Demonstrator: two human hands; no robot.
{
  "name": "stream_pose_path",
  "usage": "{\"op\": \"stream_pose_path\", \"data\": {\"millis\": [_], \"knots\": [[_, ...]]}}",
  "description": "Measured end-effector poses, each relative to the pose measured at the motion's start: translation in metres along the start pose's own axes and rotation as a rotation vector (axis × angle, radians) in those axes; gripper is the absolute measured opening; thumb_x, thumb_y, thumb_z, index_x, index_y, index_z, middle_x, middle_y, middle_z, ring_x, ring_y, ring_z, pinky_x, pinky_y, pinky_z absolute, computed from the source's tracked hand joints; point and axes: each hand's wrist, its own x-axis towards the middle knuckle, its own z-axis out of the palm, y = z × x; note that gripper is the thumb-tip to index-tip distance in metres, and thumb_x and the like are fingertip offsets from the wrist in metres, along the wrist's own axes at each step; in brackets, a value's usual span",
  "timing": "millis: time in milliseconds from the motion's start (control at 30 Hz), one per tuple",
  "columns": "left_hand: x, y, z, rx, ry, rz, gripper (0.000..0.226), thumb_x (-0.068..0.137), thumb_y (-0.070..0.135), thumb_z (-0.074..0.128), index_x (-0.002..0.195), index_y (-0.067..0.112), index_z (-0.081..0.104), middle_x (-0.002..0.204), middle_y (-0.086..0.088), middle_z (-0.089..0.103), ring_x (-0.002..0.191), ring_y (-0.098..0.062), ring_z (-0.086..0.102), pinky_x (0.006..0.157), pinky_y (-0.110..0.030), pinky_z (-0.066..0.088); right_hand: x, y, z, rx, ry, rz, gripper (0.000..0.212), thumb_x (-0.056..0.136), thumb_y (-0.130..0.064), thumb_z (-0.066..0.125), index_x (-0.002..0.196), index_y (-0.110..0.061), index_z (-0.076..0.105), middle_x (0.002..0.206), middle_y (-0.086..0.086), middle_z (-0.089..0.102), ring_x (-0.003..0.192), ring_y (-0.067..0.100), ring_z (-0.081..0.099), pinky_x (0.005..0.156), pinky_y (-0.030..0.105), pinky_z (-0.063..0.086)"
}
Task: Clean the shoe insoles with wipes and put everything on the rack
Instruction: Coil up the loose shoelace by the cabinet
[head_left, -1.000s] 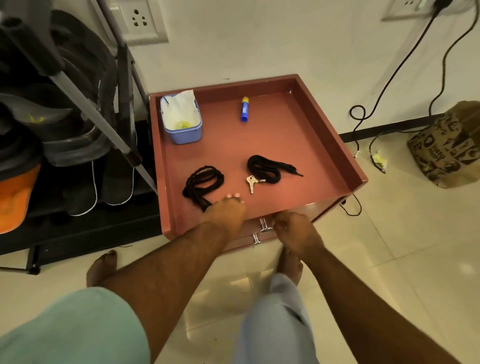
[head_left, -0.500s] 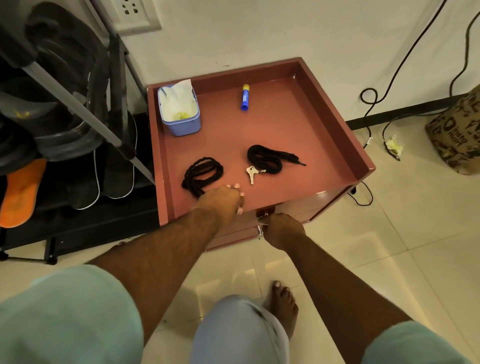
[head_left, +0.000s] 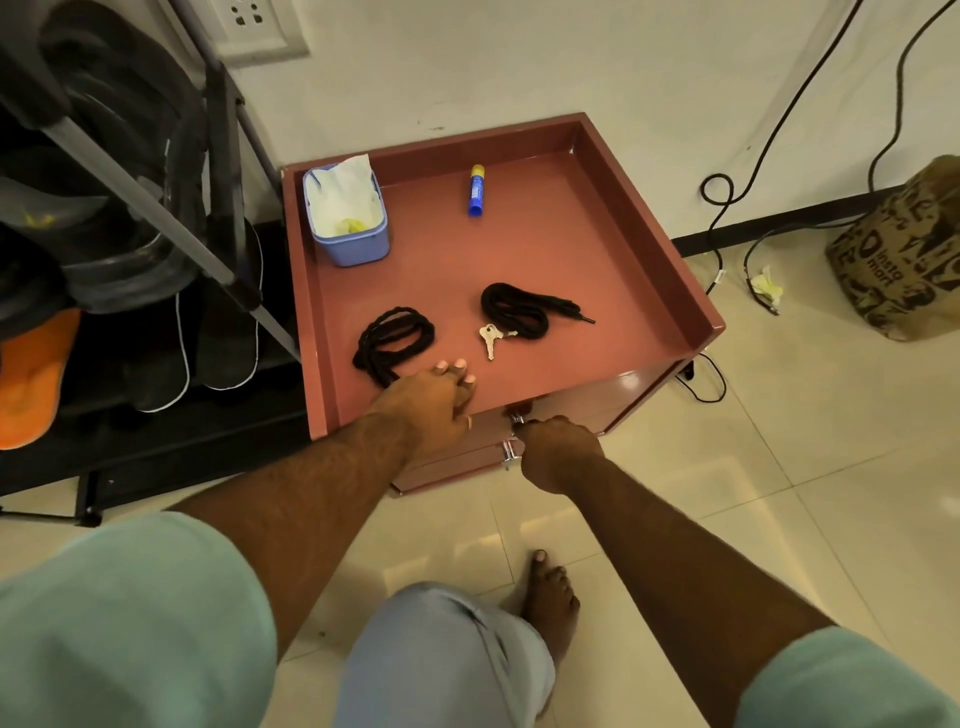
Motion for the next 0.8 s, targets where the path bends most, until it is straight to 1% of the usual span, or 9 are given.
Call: {"op": "stream_pose_path", "data": {"millis": [133, 233, 333, 467, 533, 600, 700, 800], "knots": [[-0.001, -0.002, 0.0, -0.03, -0.008, 0.017, 0.061, 0.105, 0.03, 0.042, 0.158, 0.022, 0.011, 0.166, 0.003, -0.002, 0.153, -0.018, 0.003, 0.124, -0.039, 0.014, 0.0, 0.001, -0.008, -0.028, -0.038, 0.0, 0.045, 0.091, -0.014, 0.043, 0.136, -0.017, 0.047, 0.13, 0.008, 0.055, 0.117, 0.026, 0.048, 0.096, 0.04, 0.042], [-0.003, -0.002, -0.002, -0.067, -0.02, 0.022, 0.061, 0.106, 0.026, 0.043, 0.158, 0.021, 0.01, 0.166, 0.002, -0.004, 0.153, -0.017, 0.0, 0.124, -0.035, 0.009, 0.002, -0.003, -0.01, 0.007, -0.078, -0.004, 0.044, 0.091, -0.014, 0.045, 0.134, -0.012, 0.049, 0.131, 0.011, 0.054, 0.117, 0.027, 0.051, 0.099, 0.039, 0.044], [-0.002, -0.004, 0.002, -0.088, 0.005, 0.024, 0.062, 0.105, 0.025, 0.043, 0.158, 0.02, 0.01, 0.166, 0.001, -0.004, 0.153, -0.017, 0.0, 0.124, -0.033, 0.008, 0.008, -0.005, -0.015, -0.052, -0.119, -0.025, 0.04, 0.092, -0.014, 0.046, 0.131, -0.007, 0.052, 0.129, 0.014, 0.054, 0.115, 0.029, 0.053, 0.097, 0.038, 0.046], [-0.004, -0.003, 0.004, -0.104, 0.001, 0.024, 0.063, 0.106, 0.023, 0.043, 0.158, 0.019, 0.008, 0.166, 0.0, -0.005, 0.153, -0.017, -0.002, 0.124, -0.032, 0.006, 0.012, -0.001, -0.021, -0.034, -0.187, -0.01, 0.044, 0.096, -0.016, 0.047, 0.138, -0.007, 0.044, 0.138, 0.014, 0.047, 0.125, 0.028, 0.046, 0.105, 0.037, 0.037], [-0.004, -0.002, 0.004, -0.099, 0.007, 0.021, 0.063, 0.106, 0.023, 0.042, 0.158, 0.019, 0.007, 0.166, -0.001, -0.006, 0.153, -0.018, -0.003, 0.124, -0.033, 0.006, 0.01, -0.002, -0.016, -0.027, -0.147, -0.013, 0.042, 0.094, -0.015, 0.052, 0.136, -0.007, 0.047, 0.134, 0.013, 0.05, 0.12, 0.026, 0.049, 0.1, 0.034, 0.039], [-0.004, -0.001, 0.005, -0.081, 0.017, 0.017, 0.063, 0.106, 0.022, 0.041, 0.158, 0.018, 0.006, 0.166, -0.002, -0.006, 0.153, -0.018, -0.003, 0.124, -0.033, 0.005, 0.01, -0.006, -0.009, -0.028, -0.049, -0.029, 0.037, 0.092, -0.013, 0.056, 0.128, -0.008, 0.054, 0.127, 0.012, 0.055, 0.113, 0.026, 0.053, 0.096, 0.035, 0.045], [-0.005, 0.001, 0.009, -0.06, 0.028, 0.014, 0.063, 0.107, 0.021, 0.039, 0.158, 0.016, 0.003, 0.166, -0.004, -0.007, 0.153, -0.019, -0.003, 0.123, -0.032, 0.003, 0.008, -0.007, -0.005, -0.066, 0.029, -0.044, 0.032, 0.093, -0.008, 0.051, 0.124, -0.008, 0.057, 0.124, 0.015, 0.057, 0.113, 0.031, 0.055, 0.097, 0.043, 0.047], [-0.005, 0.002, 0.014, -0.057, 0.093, 0.009, 0.063, 0.106, 0.018, 0.039, 0.158, 0.015, 0.004, 0.166, -0.005, -0.005, 0.153, -0.02, -0.001, 0.123, -0.032, 0.004, -0.008, -0.002, 0.002, -0.206, 0.043, -0.079, 0.026, 0.093, -0.005, 0.048, 0.117, -0.006, 0.058, 0.118, 0.013, 0.061, 0.108, 0.03, 0.059, 0.09, 0.04, 0.049]]}}
